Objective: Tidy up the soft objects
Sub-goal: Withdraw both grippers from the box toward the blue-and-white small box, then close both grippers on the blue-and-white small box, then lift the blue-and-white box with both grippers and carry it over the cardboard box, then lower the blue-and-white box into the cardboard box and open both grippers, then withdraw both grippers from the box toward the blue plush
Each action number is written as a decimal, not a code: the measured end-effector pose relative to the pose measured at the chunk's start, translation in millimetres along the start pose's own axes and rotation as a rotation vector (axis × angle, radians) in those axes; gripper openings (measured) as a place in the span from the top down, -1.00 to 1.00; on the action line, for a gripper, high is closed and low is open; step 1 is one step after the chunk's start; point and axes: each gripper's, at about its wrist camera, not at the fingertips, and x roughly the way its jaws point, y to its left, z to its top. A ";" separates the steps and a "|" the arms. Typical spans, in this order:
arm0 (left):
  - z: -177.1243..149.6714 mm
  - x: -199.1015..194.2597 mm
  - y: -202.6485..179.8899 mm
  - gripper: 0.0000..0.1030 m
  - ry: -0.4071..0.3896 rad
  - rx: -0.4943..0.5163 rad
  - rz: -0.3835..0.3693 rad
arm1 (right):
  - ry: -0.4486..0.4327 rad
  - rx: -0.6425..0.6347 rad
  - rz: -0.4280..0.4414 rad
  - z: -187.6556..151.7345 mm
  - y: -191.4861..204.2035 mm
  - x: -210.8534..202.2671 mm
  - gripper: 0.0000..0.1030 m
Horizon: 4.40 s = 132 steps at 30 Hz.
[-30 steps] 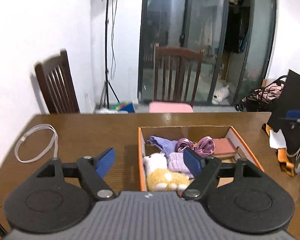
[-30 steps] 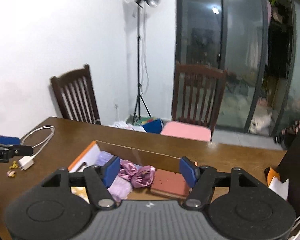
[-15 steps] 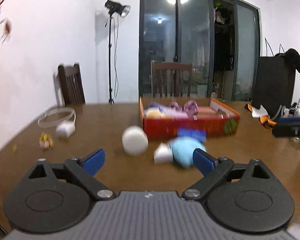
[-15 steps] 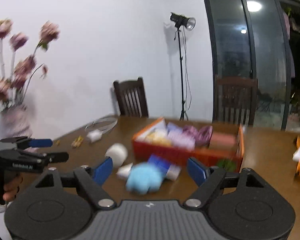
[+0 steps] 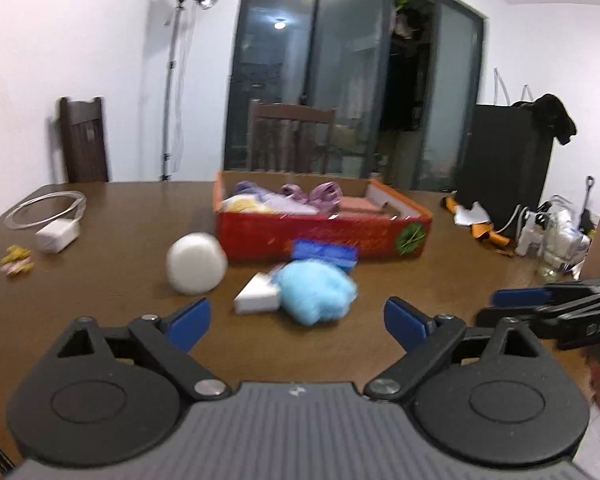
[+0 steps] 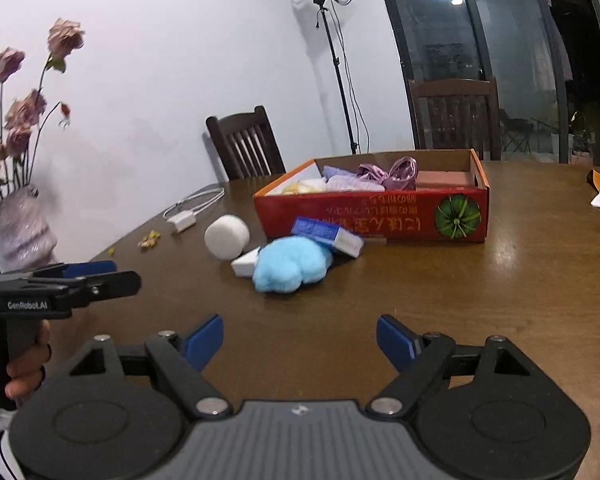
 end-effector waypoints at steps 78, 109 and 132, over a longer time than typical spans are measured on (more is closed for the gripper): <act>42.6 86.1 -32.0 0.38 0.122 -0.289 -0.230 | 0.002 0.142 0.097 48.0 -43.3 35.5 0.43; 142.1 201.1 37.5 -0.09 0.197 -0.115 0.026 | 0.300 0.084 -0.010 161.0 -102.5 223.0 0.41; 78.8 -40.3 5.9 -0.60 -0.015 0.002 0.076 | -0.020 -0.079 -0.031 127.1 -2.6 -30.2 -0.21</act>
